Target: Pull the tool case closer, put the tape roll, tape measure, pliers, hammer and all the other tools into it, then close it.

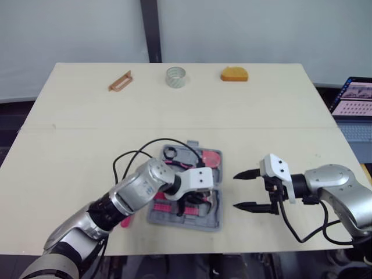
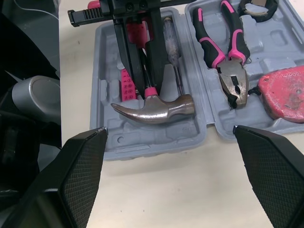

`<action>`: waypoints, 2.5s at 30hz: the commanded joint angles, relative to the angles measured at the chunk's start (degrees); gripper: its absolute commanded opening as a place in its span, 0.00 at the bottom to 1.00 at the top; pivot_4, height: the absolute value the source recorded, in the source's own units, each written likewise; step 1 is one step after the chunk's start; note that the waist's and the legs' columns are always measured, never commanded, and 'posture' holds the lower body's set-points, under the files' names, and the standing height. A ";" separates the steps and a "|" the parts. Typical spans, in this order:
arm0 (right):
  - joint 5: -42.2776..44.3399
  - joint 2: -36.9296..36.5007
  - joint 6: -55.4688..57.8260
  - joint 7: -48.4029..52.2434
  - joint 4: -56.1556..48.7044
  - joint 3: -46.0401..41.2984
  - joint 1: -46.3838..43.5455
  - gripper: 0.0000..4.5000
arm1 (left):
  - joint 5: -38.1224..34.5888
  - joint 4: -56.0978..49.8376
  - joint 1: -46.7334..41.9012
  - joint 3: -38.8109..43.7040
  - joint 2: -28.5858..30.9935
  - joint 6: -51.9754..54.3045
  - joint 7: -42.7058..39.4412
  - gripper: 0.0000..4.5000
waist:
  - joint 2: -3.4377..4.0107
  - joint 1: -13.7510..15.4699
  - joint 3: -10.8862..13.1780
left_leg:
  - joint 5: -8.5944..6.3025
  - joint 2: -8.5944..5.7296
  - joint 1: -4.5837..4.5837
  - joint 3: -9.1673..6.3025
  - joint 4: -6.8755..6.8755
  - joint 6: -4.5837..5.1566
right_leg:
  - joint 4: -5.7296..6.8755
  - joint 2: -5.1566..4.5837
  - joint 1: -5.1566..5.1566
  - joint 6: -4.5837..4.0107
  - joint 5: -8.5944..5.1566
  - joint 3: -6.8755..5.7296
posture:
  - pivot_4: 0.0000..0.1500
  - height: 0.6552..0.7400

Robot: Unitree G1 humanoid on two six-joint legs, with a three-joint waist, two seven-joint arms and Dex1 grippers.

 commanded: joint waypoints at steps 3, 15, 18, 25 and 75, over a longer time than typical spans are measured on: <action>0.31 -1.05 -0.71 0.14 -1.21 -2.22 0.16 1.00 | 0.36 -1.42 0.03 -0.49 -0.94 -0.94 0.20 0.01 | 0.00 0.01 0.00 | 0.00 0.00 0.00 0.00 0.02 0.01 | 0.01 0.00 0.00 0.00 0.00 0.00 | 1.00 1.00; 0.58 -1.10 -0.31 -0.11 -1.55 -3.05 0.57 1.00 | 2.22 0.95 -0.13 -1.55 -1.79 -3.70 0.38 0.01 | 0.00 0.02 0.00 | -0.01 0.00 0.00 0.00 0.09 0.02 | 0.04 0.00 0.01 0.00 0.00 0.00 | 1.00 1.00; 0.56 -0.99 -0.27 -0.12 -1.58 -3.13 0.61 1.00 | 2.60 0.96 0.02 -1.67 -1.60 -4.07 0.16 0.01 | 0.00 0.02 0.00 | -0.01 0.00 -0.01 -0.01 0.09 0.03 | 0.05 0.00 0.01 0.00 0.00 0.00 | 1.00 1.00; 0.52 -0.82 -0.24 -0.21 -1.59 -3.31 0.75 1.00 | 3.07 1.20 0.29 -1.90 -1.47 -5.09 -0.11 0.01 | 0.00 0.02 0.00 | -0.02 0.00 -0.01 -0.01 0.13 0.03 | 0.07 0.00 0.01 0.00 0.00 0.01 | 1.00 1.00; 1.59 -0.66 -0.31 0.37 -1.26 -3.49 1.47 1.00 | -1.56 -3.13 -0.01 4.62 -4.10 -1.72 -2.61 0.72 | 0.01 0.05 -0.01 | -0.05 0.00 -0.04 -0.02 0.35 0.10 | 0.20 -0.01 0.04 0.00 0.00 0.03 | 1.00 1.00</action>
